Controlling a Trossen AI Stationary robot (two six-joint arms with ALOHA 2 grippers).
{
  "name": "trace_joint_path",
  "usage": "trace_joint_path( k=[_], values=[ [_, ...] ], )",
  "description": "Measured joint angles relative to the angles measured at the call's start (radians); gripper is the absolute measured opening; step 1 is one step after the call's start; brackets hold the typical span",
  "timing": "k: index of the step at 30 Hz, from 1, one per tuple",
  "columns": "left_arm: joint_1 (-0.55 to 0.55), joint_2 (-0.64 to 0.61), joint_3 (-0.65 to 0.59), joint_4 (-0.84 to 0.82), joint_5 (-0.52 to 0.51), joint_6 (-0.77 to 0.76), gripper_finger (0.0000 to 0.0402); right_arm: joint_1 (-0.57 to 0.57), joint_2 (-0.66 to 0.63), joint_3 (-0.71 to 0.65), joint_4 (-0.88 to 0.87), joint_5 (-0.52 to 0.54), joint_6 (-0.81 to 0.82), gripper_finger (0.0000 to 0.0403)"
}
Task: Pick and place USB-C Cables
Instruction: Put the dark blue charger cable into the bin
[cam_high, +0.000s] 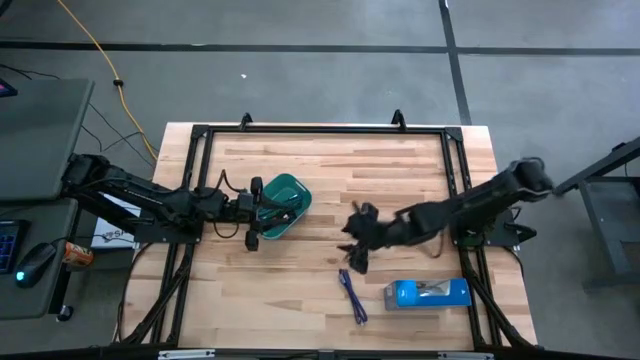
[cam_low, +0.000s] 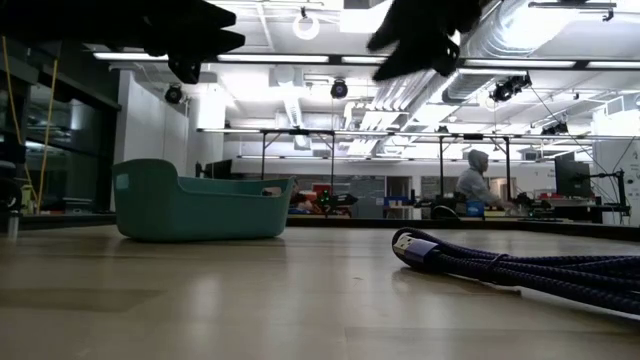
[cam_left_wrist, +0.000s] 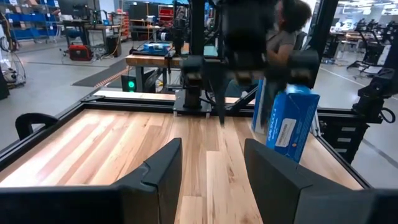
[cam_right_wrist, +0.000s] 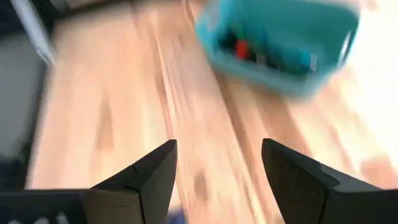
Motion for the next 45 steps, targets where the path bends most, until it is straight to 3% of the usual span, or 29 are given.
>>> trace_joint_path(
  k=[5,11,21,45],
  values=[
    [0.000,0.000,0.000,-0.001,0.000,0.000,0.0154,0.048,0.178,0.186,-0.284,-0.002,0.159,0.0227],
    [0.000,0.000,0.000,-0.001,0.000,-0.023,0.0154,0.131,0.325,0.295,-0.449,-0.032,0.354,0.0227],
    [0.000,0.000,0.000,-0.001,0.000,-0.027,0.0154,0.251,0.438,0.300,-0.460,-0.012,0.556,0.0227],
    [0.000,0.000,0.000,-0.004,0.000,-0.027,0.0154,0.260,0.479,0.300,-0.382,-0.012,0.683,0.0227]
  ],
)
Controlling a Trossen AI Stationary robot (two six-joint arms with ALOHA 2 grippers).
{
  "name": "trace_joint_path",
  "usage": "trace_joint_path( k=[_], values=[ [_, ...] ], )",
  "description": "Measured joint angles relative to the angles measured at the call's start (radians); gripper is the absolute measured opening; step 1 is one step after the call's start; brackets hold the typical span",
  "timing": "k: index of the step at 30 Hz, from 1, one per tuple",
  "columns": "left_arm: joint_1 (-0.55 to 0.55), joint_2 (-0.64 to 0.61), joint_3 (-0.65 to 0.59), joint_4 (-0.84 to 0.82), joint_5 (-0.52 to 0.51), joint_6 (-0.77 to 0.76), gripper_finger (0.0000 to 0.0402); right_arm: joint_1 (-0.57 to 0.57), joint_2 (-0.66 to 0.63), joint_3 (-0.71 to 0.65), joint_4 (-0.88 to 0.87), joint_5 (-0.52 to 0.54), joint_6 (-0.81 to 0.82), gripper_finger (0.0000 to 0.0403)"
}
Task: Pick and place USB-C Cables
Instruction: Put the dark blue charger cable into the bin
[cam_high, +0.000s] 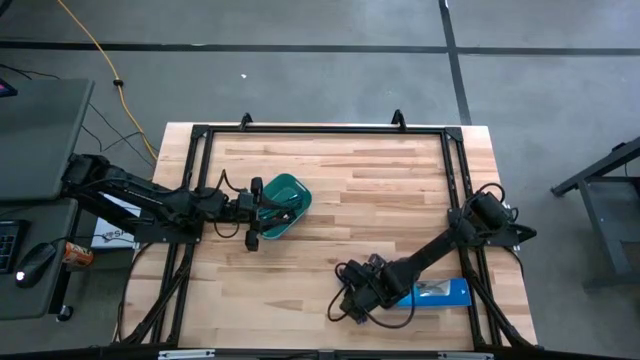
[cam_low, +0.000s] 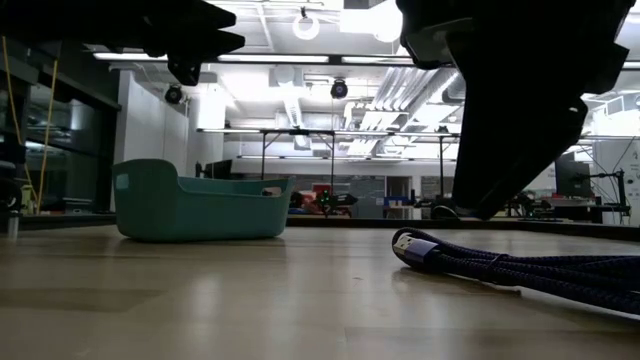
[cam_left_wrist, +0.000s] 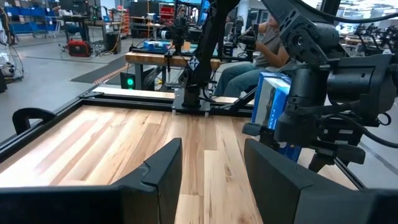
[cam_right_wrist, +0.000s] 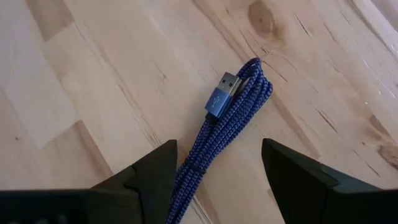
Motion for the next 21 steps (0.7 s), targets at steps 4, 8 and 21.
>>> trace_joint_path(
  k=[4,8,21],
  values=[
    [0.000,0.000,0.000,0.000,0.000,0.000,0.0154,0.005,0.000,0.000,-0.001,0.014,0.001,0.0227],
    [0.000,0.000,0.000,0.000,0.000,0.000,0.0154,0.005,0.000,0.000,0.000,0.014,0.000,0.0227],
    [0.000,0.000,0.000,0.000,0.000,0.000,0.0154,0.006,0.010,-0.001,0.054,-0.009,-0.045,0.0227]
  ],
)
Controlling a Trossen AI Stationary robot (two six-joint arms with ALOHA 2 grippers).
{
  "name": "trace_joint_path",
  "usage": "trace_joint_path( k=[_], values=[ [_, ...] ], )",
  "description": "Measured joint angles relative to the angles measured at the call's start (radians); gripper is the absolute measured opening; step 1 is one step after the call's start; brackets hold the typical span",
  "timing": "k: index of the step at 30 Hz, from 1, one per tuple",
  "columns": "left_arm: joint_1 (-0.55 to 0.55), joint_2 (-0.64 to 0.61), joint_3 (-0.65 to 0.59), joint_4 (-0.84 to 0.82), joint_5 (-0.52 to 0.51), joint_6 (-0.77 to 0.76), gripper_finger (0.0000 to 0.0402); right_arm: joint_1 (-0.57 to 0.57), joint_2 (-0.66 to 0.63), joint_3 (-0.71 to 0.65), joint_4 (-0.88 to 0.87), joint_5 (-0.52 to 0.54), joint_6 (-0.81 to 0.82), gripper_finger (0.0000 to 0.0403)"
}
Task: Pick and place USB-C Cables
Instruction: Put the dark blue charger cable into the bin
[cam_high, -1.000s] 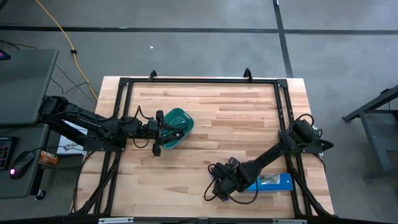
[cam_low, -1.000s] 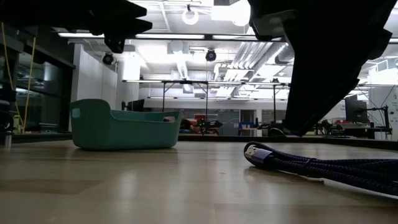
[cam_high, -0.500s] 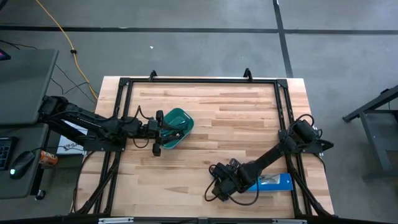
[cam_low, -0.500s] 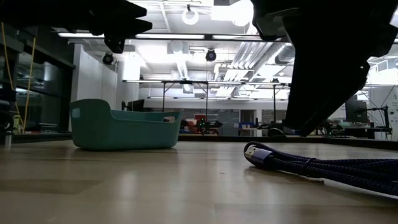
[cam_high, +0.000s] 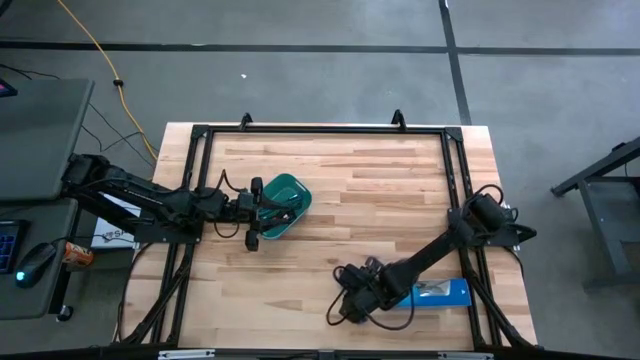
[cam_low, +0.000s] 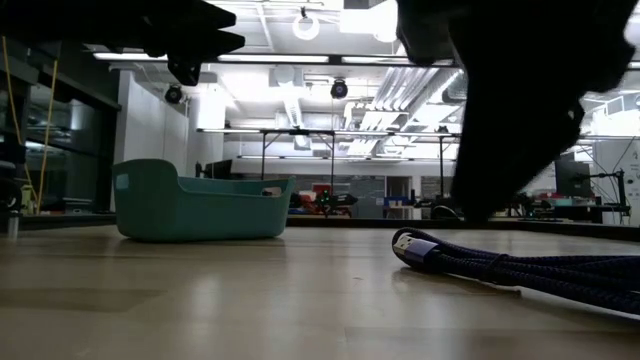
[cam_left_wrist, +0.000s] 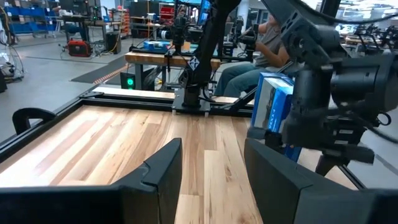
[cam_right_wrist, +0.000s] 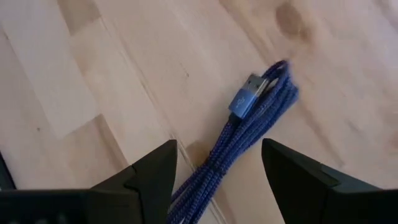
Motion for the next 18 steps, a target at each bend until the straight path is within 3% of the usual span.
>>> trace_joint_path(
  k=[5,18],
  values=[
    [0.000,0.000,0.000,-0.004,0.000,0.000,0.0154,-0.008,0.069,0.000,0.016,-0.081,-0.009,0.0227],
    [0.000,0.000,0.000,-0.005,0.000,-0.003,0.0154,-0.002,0.087,0.003,0.018,-0.057,-0.027,0.0227]
  ],
)
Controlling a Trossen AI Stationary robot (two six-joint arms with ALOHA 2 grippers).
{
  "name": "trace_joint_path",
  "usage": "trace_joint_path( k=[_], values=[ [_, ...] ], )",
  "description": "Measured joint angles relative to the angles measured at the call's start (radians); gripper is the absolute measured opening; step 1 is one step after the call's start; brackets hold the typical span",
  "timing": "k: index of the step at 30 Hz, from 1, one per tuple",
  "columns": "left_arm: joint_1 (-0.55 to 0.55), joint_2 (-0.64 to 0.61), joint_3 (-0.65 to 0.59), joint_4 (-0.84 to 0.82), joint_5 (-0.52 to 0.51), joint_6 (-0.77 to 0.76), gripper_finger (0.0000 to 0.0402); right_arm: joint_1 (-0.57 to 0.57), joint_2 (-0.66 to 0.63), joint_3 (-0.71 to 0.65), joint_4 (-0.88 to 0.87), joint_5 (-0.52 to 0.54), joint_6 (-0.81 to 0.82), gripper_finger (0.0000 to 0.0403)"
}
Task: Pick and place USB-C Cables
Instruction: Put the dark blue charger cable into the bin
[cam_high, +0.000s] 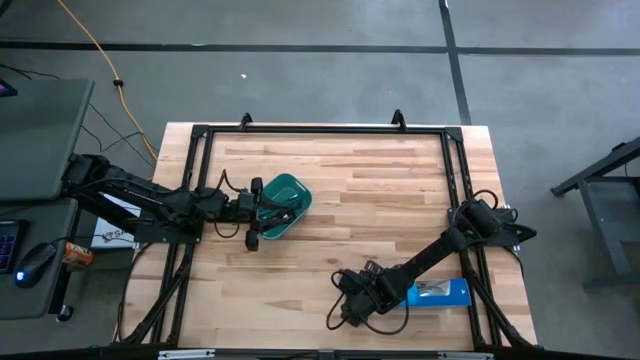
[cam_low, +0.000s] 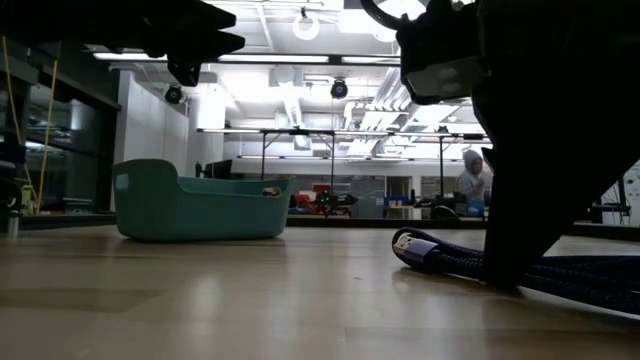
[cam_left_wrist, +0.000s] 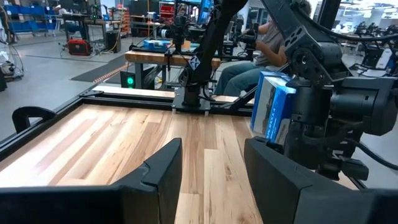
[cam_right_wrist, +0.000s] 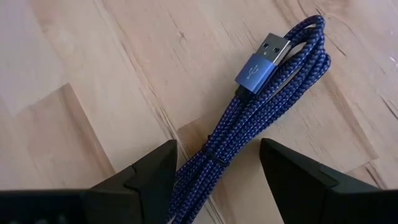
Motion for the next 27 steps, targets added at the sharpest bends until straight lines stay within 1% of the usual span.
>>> trace_joint_path(
  k=[5,7,9,12,19,20,22,25,27],
  values=[
    [0.000,0.000,0.000,0.000,0.000,0.000,0.0154,0.000,0.001,0.000,-0.001,0.003,-0.018,0.0225],
    [0.000,0.000,0.000,0.000,0.000,0.000,0.0154,0.000,0.002,0.000,-0.006,0.010,-0.018,0.0216],
    [0.000,0.000,0.000,0.000,0.000,0.000,0.0154,0.000,0.002,-0.001,-0.010,0.014,-0.025,0.0197],
    [0.000,0.000,0.000,0.000,0.000,0.000,0.0154,0.000,0.002,-0.002,-0.019,0.028,-0.045,0.0154],
    [0.000,0.000,0.000,0.000,0.000,0.000,0.0154,0.000,0.003,-0.003,-0.018,0.051,-0.070,0.0027],
    [0.000,0.000,0.000,0.000,0.000,0.000,0.0154,0.000,0.003,-0.003,-0.017,0.051,-0.073,0.0017],
    [0.000,0.000,0.000,0.000,0.000,0.000,0.0154,0.000,0.003,-0.003,-0.017,0.051,-0.084,0.0015],
    [0.000,0.000,0.000,0.000,0.000,0.000,0.0154,-0.001,0.003,-0.003,-0.016,0.052,-0.090,0.0033],
    [0.000,0.000,0.000,0.000,0.000,0.000,0.0154,-0.001,0.003,-0.003,-0.016,0.052,-0.123,0.0038]
  ],
)
